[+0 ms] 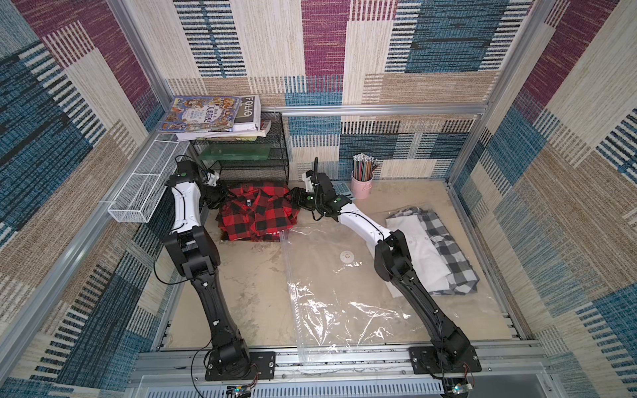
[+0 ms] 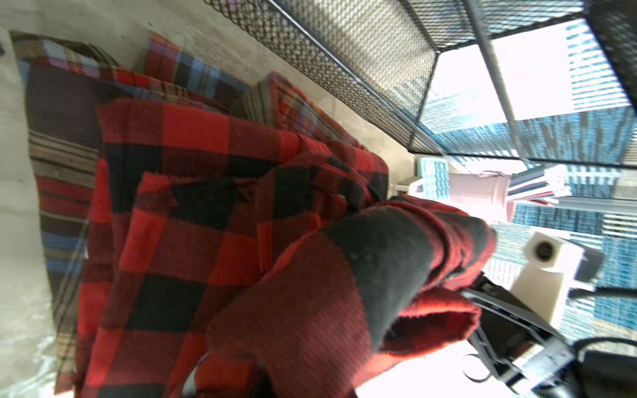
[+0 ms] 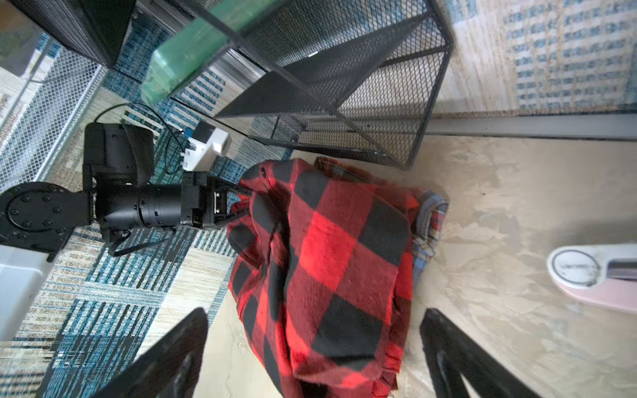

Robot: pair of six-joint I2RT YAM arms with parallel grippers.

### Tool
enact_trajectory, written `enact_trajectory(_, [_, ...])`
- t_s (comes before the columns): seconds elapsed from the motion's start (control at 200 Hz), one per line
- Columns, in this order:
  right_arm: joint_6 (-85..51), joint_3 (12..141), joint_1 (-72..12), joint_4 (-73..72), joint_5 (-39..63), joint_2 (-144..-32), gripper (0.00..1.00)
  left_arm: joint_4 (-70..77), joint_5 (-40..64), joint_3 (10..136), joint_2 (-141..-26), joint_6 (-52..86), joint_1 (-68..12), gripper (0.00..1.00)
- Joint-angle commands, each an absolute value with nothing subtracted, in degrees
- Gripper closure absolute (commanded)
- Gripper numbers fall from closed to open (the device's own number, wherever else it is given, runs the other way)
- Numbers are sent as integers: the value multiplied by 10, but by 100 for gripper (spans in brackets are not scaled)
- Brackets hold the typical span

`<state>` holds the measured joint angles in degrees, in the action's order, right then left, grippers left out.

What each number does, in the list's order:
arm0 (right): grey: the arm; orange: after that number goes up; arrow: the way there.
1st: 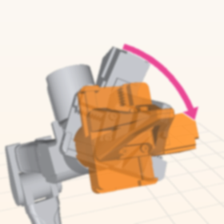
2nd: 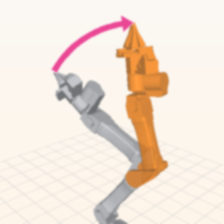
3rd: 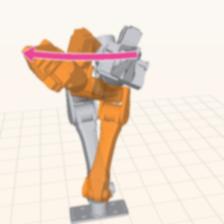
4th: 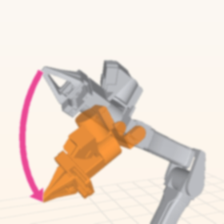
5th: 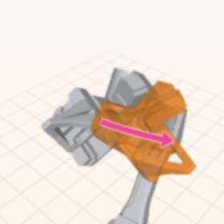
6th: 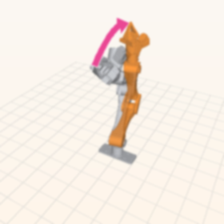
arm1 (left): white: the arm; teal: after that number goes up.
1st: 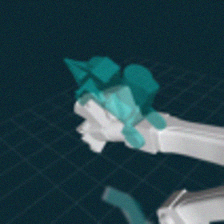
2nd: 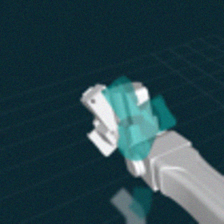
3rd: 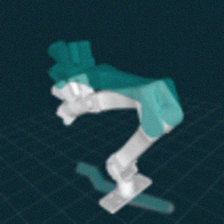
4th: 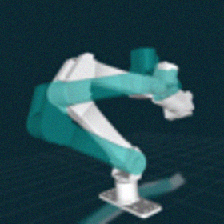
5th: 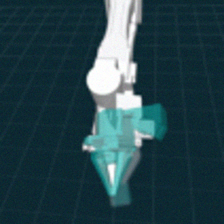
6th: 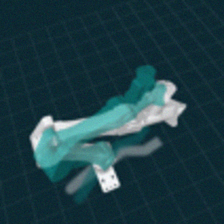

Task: Take the shirt out of the vacuum bag
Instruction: Place the shirt at the center of the board.

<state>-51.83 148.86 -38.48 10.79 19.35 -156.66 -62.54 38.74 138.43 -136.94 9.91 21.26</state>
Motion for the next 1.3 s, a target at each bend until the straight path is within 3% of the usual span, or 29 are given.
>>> enact_trajectory(0.0, [-515, 1493, -381, 86, 208, -1566, 20, -610, 388, 1418, -1392, 105, 214, 98])
enact_trajectory(0.135, [-506, 1489, -369, 111, 209, -1559, 10, -610, 398, 1460, -1426, 114, 209, 98])
enact_trajectory(0.335, [-467, 1487, -360, 93, 220, -1542, 3, -611, 399, 1464, -1448, 101, 185, 98])
enact_trajectory(0.721, [-387, 1471, -349, 198, 261, -1494, 2, -604, 272, 1497, -1478, 92, 187, 98])
enact_trajectory(0.896, [-375, 1422, -354, 242, 276, -1475, 3, -603, 263, 1491, -1486, 83, 185, 95])
enact_trajectory(0.956, [-363, 1419, -360, 273, 283, -1470, 4, -603, 279, 1492, -1488, 83, 185, 83])
enact_trajectory(1.026, [-345, 1406, -368, 305, 278, -1459, 5, -603, 288, 1488, -1481, 84, 182, 51])
enact_trajectory(1.097, [-349, 1347, -372, 281, 278, -1429, 5, -603, 286, 1486, -1465, 87, 176, 37])
enact_trajectory(1.127, [-357, 1308, -373, 254, 283, -1412, 4, -603, 282, 1486, -1456, 89, 174, 18])
enact_trajectory(1.157, [-365, 1275, -371, 229, 286, -1397, 5, -603, 278, 1485, -1444, 90, 171, 13])
enact_trajectory(1.177, [-371, 1257, -369, 216, 286, -1389, 5, -604, 276, 1482, -1437, 91, 170, 2])
enact_trajectory(1.297, [-375, 1224, -359, 212, 277, -1365, 5, -603, 256, 1451, -1375, 82, 152, 0])
